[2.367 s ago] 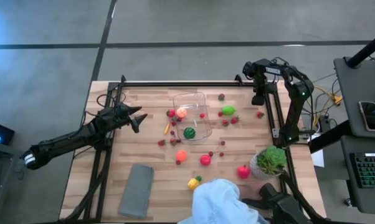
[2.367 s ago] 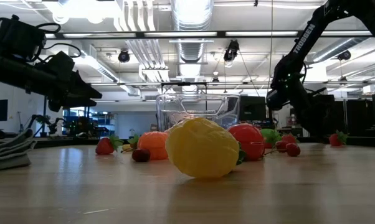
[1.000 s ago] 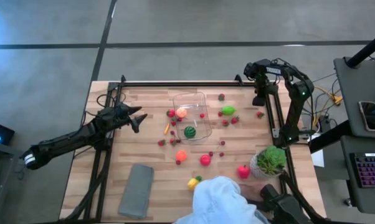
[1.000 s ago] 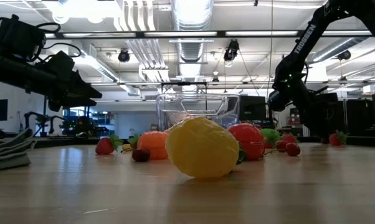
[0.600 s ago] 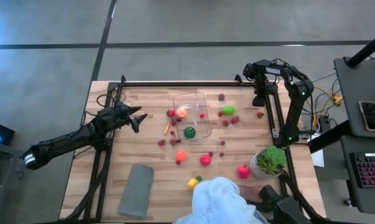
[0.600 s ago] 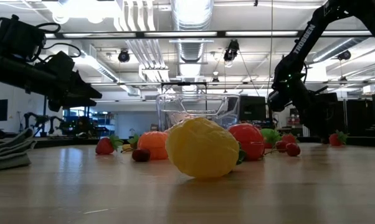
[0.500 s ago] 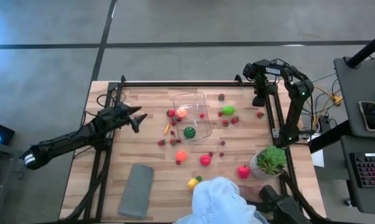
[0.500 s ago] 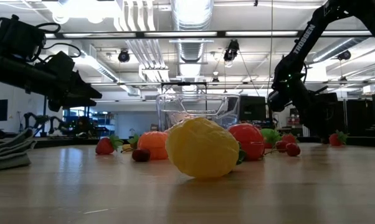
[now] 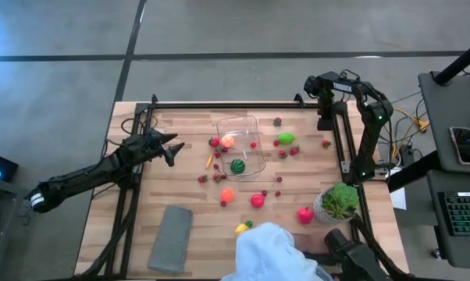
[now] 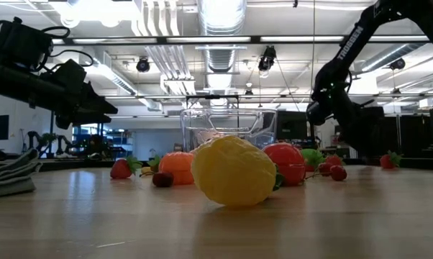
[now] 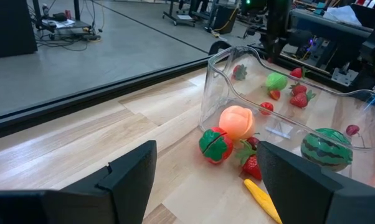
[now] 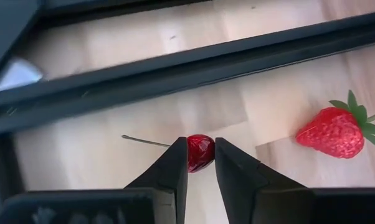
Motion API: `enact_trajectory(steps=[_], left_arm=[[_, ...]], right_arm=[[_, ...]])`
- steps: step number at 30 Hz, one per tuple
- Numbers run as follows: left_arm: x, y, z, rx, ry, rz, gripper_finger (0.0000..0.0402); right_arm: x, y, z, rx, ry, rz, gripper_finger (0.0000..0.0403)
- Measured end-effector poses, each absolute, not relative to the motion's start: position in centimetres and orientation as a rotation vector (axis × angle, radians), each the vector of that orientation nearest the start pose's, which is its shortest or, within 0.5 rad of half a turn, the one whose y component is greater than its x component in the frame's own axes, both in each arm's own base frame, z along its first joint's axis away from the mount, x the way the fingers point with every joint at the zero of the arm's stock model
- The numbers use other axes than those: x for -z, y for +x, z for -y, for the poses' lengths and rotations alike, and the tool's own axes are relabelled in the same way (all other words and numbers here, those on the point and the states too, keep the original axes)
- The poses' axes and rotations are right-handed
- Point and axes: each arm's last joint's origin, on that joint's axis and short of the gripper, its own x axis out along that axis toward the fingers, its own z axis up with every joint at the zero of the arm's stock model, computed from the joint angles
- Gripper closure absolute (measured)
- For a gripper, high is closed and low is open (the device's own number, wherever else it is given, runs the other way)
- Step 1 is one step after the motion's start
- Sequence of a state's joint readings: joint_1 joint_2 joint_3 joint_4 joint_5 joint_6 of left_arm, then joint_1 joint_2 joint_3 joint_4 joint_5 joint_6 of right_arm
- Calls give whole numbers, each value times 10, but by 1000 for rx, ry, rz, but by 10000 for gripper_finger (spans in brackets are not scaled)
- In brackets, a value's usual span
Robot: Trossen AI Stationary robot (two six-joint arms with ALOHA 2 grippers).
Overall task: Pick and placing Produce into tupperware
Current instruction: Put the red cherry into the transparent container
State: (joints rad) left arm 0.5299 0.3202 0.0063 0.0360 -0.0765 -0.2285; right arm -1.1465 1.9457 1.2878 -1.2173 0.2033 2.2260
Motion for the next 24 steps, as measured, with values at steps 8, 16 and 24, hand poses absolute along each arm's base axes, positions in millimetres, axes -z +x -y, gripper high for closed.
enact_trajectory(steps=[8, 16, 24], left_arm=[[-142, 97, -59, -628, -284, -205, 139], [-142, 97, -59, -629, -284, -205, 139], [-142, 97, -59, -629, -284, -205, 139]], right_arm=[[-178, 137, 308, -2433, -1916, 192, 335], [-202, 157, 318, -2414, -2274, 560, 335], [-222, 191, 314, -2302, -2623, 901, 335]])
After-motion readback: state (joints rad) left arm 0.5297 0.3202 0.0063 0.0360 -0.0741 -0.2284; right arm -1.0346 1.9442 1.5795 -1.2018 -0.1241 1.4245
